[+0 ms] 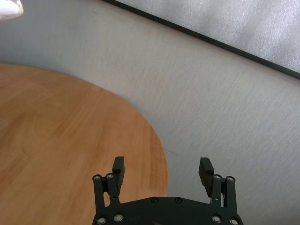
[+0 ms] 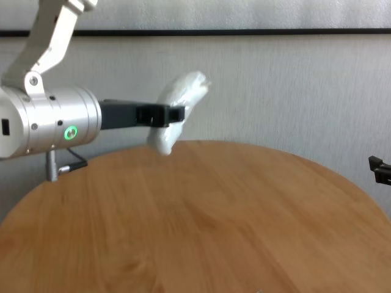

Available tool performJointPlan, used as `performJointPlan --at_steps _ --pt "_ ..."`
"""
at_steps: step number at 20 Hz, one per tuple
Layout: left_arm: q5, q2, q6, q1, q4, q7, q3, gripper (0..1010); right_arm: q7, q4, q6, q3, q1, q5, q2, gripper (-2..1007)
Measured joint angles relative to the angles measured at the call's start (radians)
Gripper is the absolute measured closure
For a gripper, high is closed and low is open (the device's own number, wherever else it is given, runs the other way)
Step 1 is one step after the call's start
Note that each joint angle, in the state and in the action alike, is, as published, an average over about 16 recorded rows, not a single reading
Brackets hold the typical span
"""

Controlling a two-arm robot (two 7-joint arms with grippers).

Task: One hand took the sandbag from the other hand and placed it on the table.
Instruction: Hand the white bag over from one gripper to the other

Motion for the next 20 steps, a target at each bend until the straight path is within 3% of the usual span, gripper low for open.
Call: performJointPlan --at_steps 11,20 --pt "-0.085 -0.009 -0.056 0.021 -0.087 -0.119 -0.002 566 0.000 0.000 0.000 0.000 0.000 0.000 0.000 4" --pt "-0.118 0.009 -0.075 0.032 -0.112 -0.138 0.020 566 0.000 0.000 0.000 0.000 0.000 0.000 0.000 4"
